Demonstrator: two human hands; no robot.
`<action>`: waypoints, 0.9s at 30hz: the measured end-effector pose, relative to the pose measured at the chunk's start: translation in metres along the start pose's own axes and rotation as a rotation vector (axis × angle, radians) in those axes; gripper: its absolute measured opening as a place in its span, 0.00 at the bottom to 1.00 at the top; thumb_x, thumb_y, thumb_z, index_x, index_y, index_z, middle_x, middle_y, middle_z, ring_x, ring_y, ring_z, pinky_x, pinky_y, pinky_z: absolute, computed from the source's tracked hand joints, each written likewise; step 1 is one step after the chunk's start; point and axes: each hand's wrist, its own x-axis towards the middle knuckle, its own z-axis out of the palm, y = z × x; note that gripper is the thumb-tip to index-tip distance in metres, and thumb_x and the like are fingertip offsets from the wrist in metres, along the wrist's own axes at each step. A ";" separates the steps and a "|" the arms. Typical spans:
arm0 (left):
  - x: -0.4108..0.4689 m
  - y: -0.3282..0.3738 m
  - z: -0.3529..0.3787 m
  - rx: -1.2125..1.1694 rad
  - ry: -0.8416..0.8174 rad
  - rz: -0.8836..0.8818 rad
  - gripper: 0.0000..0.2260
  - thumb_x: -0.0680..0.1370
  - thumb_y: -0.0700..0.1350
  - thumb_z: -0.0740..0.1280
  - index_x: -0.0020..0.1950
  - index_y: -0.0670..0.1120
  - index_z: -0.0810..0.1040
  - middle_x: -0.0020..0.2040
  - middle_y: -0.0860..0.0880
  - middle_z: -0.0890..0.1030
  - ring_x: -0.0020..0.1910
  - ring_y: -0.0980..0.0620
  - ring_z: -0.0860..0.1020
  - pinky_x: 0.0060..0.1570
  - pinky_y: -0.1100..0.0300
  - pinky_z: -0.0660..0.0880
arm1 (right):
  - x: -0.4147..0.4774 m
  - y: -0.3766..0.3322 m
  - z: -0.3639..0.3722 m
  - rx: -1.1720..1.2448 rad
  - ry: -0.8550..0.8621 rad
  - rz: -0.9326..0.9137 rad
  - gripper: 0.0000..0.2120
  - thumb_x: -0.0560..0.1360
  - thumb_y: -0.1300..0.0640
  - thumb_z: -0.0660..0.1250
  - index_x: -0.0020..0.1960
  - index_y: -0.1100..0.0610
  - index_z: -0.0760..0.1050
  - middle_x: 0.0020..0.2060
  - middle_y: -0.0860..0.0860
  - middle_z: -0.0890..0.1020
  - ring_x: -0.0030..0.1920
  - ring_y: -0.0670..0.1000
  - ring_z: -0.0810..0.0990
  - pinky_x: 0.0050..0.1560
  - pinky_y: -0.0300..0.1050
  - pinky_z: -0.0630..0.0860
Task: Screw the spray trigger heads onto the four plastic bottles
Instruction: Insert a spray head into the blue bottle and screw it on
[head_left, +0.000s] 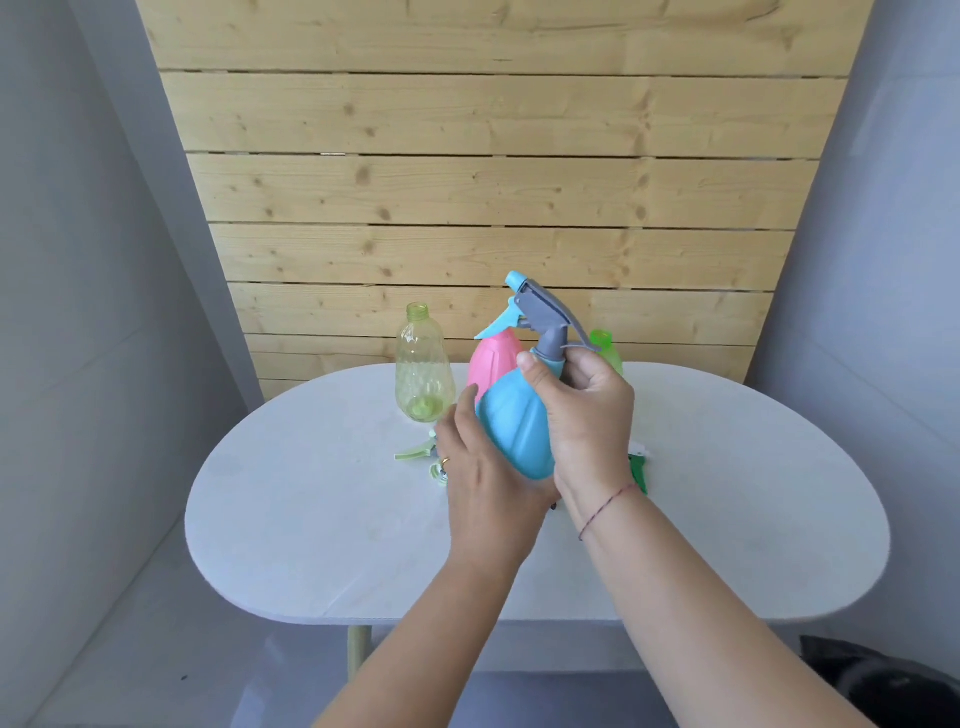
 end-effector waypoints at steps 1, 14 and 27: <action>0.001 0.000 -0.003 0.013 0.033 0.024 0.46 0.60 0.49 0.78 0.73 0.49 0.57 0.59 0.56 0.60 0.63 0.49 0.66 0.57 0.57 0.70 | -0.002 -0.001 0.005 0.027 0.000 0.006 0.05 0.68 0.59 0.74 0.36 0.55 0.78 0.32 0.47 0.80 0.34 0.44 0.75 0.40 0.38 0.73; 0.073 -0.061 -0.138 -0.353 -0.255 -0.211 0.36 0.60 0.50 0.80 0.65 0.61 0.69 0.60 0.53 0.79 0.58 0.53 0.80 0.48 0.61 0.80 | -0.020 0.041 0.083 -0.108 -0.657 0.343 0.28 0.73 0.51 0.70 0.69 0.42 0.64 0.61 0.47 0.79 0.60 0.48 0.79 0.61 0.45 0.75; 0.160 -0.165 -0.161 -0.175 -0.335 -0.355 0.39 0.66 0.42 0.79 0.71 0.57 0.64 0.61 0.55 0.78 0.61 0.55 0.77 0.52 0.63 0.75 | 0.014 0.131 0.175 -0.324 -0.534 0.286 0.30 0.74 0.57 0.66 0.73 0.49 0.59 0.63 0.51 0.74 0.60 0.52 0.75 0.54 0.41 0.71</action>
